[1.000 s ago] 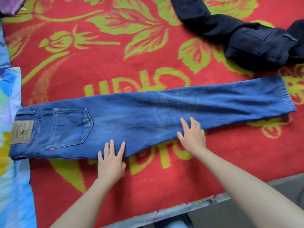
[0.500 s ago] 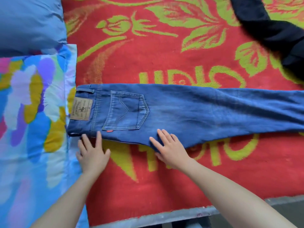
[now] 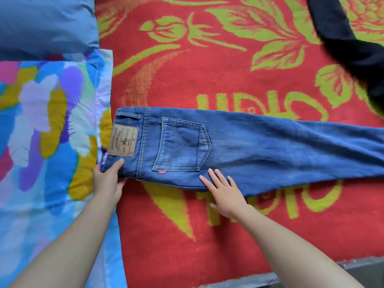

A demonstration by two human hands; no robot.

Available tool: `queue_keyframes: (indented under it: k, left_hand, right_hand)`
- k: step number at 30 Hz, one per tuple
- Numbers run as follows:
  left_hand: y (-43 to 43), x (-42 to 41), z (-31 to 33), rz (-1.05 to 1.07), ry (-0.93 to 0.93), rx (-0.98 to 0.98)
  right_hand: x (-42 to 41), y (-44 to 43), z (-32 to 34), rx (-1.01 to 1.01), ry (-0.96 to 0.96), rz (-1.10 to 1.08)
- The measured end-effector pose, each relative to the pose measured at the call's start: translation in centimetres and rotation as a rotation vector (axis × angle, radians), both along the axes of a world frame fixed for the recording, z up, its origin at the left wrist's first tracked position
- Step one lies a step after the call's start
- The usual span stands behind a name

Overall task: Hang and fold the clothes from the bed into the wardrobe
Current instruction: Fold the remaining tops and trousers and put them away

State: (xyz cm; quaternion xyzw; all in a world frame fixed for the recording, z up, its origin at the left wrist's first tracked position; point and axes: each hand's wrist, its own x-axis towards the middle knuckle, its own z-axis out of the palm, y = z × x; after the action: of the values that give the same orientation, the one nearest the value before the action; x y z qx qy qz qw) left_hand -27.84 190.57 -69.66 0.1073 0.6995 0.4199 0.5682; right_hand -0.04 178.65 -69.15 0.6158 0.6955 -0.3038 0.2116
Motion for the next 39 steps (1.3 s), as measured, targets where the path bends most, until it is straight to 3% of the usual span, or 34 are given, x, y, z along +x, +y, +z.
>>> queue_keyframes:
  k: [6,13,19,22,26,28,31,33,35,37,39]
  left_hand:
    - [1.5,0.0,0.5,0.075,-0.228,-0.083]
    - [1.2,2.1,3.3,0.07,0.18,0.056]
    - [1.1,8.7,10.2,0.046,0.351,0.353]
    - [0.1,14.0,13.9,-0.136,0.369,0.561]
    - [-4.0,22.4,16.1,-0.575,0.315,0.79]
    - [-6.4,26.5,15.6,-0.829,0.237,0.81]
    - [-8.9,30.1,13.1,-1.255,0.118,0.664]
    - [-9.9,30.9,10.6,-1.406,0.257,0.592]
    - [-9.8,30.3,7.7,-1.374,0.664,0.496]
    - [-8.9,29.1,5.8,-1.262,1.076,0.316]
    - [-8.3,28.3,5.0,-1.178,1.135,0.036]
  right_hand:
    - [0.7,0.4,0.6,-0.029,0.058,-0.034]
    - [1.0,0.7,0.9,-0.076,0.11,-0.059]
    - [1.9,0.6,0.8,-0.004,0.182,-0.074]
    - [3.8,-1.3,0.8,0.214,0.186,-0.151]
    - [8.6,-5.8,0.6,0.408,0.139,-0.458]
    - [12.1,-7.7,0.7,0.492,0.097,-0.685]
    - [17.2,-9.5,0.7,0.511,0.063,-0.975]
    - [19.8,-10.6,0.8,0.538,0.069,-1.141]
    - [21.5,-10.7,0.9,0.57,0.089,-1.209]
    - [22.0,-10.2,1.0,0.619,0.102,-1.132]
    - [21.5,-9.3,1.1,0.7,0.108,-0.953]
